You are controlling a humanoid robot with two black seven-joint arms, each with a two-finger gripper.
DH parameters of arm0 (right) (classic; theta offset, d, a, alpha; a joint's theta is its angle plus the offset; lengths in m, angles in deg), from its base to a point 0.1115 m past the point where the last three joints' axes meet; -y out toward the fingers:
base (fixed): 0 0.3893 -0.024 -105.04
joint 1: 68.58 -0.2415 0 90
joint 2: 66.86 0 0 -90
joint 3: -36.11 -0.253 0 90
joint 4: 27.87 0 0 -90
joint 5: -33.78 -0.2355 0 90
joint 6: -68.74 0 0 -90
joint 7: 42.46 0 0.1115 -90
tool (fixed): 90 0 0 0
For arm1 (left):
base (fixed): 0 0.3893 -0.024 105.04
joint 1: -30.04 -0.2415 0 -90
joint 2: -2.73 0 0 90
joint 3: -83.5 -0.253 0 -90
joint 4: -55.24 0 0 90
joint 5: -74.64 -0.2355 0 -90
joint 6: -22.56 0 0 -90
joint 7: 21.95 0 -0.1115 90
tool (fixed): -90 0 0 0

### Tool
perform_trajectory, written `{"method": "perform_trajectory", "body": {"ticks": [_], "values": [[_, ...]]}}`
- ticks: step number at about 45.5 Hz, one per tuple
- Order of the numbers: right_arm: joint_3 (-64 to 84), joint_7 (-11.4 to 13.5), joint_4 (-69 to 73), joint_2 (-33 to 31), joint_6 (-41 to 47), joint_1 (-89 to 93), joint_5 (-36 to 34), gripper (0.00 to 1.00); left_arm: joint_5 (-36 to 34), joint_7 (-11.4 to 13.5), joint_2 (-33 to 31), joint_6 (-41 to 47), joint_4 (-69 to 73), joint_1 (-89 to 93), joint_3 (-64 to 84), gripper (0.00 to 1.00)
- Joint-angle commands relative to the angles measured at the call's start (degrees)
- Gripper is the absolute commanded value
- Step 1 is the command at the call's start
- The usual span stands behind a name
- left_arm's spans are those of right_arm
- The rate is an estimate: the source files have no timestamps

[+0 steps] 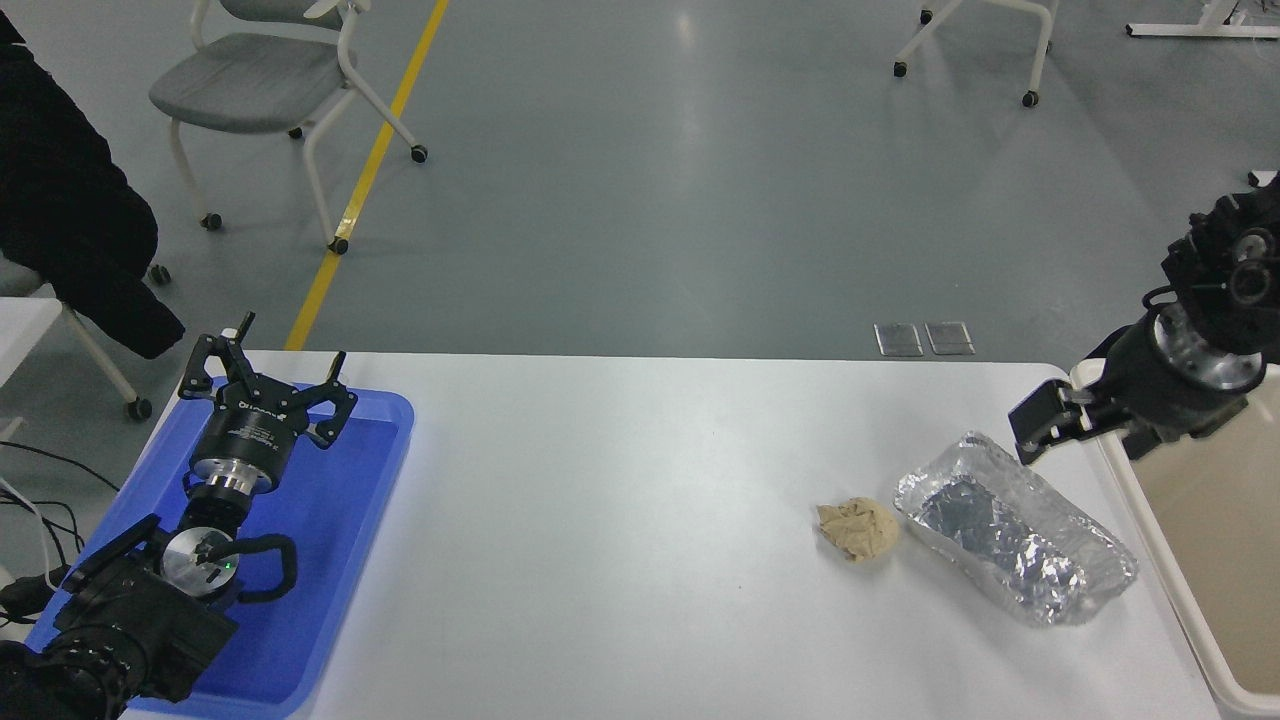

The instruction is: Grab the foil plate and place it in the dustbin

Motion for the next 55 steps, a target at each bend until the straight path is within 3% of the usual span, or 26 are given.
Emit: {"method": "perform_trajectory", "body": {"ticks": [1, 10, 30, 42, 47, 52, 55], "values": [[-11.68, -0.4, -10.12, -0.77, -14.7, 20.32, 8.78, 1.0, 0.07, 0.06, -0.01, 0.0, 0.0, 0.07, -0.01, 1.0], [-19.94, -0.4, -19.96, 5.11, -23.67, 33.69, 12.3, 1.0, -0.02, 0.06, -0.01, 0.0, 0.0, -0.02, -0.01, 1.0], [-30.05, -0.49, -36.31, 13.91, -24.03, 43.98, 13.18, 1.0, 0.07, 0.06, 0.08, 0.0, 0.0, 0.07, -0.01, 1.0], [-31.37, -0.49, -37.72, 14.35, -24.03, 45.74, 13.18, 0.96, 0.07, 0.06, 0.08, 0.0, 0.0, 0.07, -0.01, 1.0], [-31.46, -0.49, -37.64, 14.35, -24.03, 46.27, 13.18, 0.77, 0.07, 0.06, -0.01, 0.0, 0.0, 0.07, -0.01, 1.0], [-31.55, -1.02, -37.64, 14.18, -24.03, 46.27, 13.09, 0.39, 0.07, 0.06, 0.08, 0.0, 0.0, 0.07, -0.01, 1.0], [-31.55, -1.19, -37.64, 14.18, -23.94, 46.27, 13.09, 0.3, -0.02, 0.06, 0.08, 0.0, -0.17, 0.07, -0.01, 1.0]]}}
